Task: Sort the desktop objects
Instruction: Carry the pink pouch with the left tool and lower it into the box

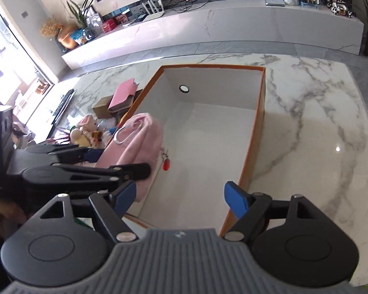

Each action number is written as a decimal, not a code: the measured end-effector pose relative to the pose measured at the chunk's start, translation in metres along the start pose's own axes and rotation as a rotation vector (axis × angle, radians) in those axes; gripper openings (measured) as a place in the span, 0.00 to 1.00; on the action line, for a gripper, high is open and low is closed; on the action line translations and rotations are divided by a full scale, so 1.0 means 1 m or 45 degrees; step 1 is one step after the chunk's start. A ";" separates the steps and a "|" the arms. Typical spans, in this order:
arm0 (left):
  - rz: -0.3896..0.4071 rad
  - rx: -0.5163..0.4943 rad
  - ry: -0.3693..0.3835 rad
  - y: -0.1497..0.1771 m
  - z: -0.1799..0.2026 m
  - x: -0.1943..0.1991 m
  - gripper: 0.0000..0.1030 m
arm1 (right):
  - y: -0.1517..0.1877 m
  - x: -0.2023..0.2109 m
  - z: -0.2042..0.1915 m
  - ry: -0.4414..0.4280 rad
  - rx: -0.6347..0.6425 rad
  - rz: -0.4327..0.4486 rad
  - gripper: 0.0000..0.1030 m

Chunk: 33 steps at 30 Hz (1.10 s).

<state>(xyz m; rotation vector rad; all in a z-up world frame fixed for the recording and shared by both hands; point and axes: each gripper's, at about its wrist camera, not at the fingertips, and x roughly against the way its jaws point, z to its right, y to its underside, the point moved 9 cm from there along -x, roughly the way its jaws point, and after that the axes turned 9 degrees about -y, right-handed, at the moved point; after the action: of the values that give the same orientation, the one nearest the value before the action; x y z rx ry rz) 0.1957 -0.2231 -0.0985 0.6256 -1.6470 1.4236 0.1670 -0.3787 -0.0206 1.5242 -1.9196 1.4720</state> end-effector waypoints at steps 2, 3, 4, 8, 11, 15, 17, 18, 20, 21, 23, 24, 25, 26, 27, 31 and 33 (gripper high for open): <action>-0.038 -0.014 -0.034 0.003 0.002 -0.010 0.69 | 0.002 -0.004 0.003 -0.042 -0.018 -0.025 0.79; -0.051 -0.023 -0.046 0.004 0.002 -0.014 0.69 | 0.004 -0.004 0.002 -0.079 -0.036 -0.027 0.79; -0.064 -0.033 -0.055 0.005 0.004 -0.018 0.69 | 0.005 -0.003 0.002 -0.102 -0.048 -0.026 0.80; -0.122 -0.085 -0.096 0.010 0.009 -0.035 0.69 | 0.009 0.001 -0.003 -0.090 -0.022 -0.026 0.80; -0.189 -0.134 -0.129 0.018 0.014 -0.049 0.69 | 0.013 -0.002 -0.005 -0.112 -0.020 -0.051 0.80; -0.258 -0.174 -0.156 0.027 0.015 -0.063 0.72 | 0.013 -0.005 -0.005 -0.120 -0.016 -0.058 0.80; -0.271 -0.156 -0.154 0.026 0.013 -0.064 0.75 | 0.012 -0.007 -0.003 -0.117 -0.030 -0.054 0.80; -0.295 -0.161 -0.148 0.028 0.014 -0.066 0.75 | 0.012 -0.007 -0.002 -0.113 -0.037 -0.054 0.80; -0.346 -0.220 -0.144 0.031 0.018 -0.067 0.81 | 0.012 -0.009 0.001 -0.102 -0.053 -0.057 0.80; -0.388 -0.253 -0.149 0.034 0.019 -0.068 0.83 | 0.013 -0.009 0.001 -0.101 -0.058 -0.057 0.80; -0.455 -0.298 -0.157 0.039 0.020 -0.069 0.87 | 0.013 -0.008 0.002 -0.102 -0.068 -0.056 0.80; -0.482 -0.302 -0.161 0.042 0.020 -0.070 0.87 | 0.013 -0.007 0.003 -0.103 -0.075 -0.055 0.80; -0.496 -0.295 -0.162 0.043 0.019 -0.070 0.87 | 0.013 -0.006 0.004 -0.103 -0.085 -0.054 0.80; -0.499 -0.284 -0.168 0.044 0.018 -0.070 0.87 | 0.012 -0.005 0.004 -0.104 -0.092 -0.053 0.80; -0.505 -0.280 -0.174 0.044 0.018 -0.069 0.87 | 0.012 -0.005 0.005 -0.103 -0.098 -0.051 0.80; -0.522 -0.311 -0.196 0.049 0.018 -0.070 0.88 | 0.012 -0.001 0.007 -0.099 -0.129 -0.043 0.80; -0.527 -0.286 -0.209 0.050 0.016 -0.069 0.88 | 0.013 0.000 0.007 -0.105 -0.132 -0.046 0.80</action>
<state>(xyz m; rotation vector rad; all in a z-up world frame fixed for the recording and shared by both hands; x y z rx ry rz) 0.1864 -0.2376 -0.1831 0.9092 -1.6543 0.8965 0.1581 -0.3852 -0.0308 1.5870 -1.9703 1.2928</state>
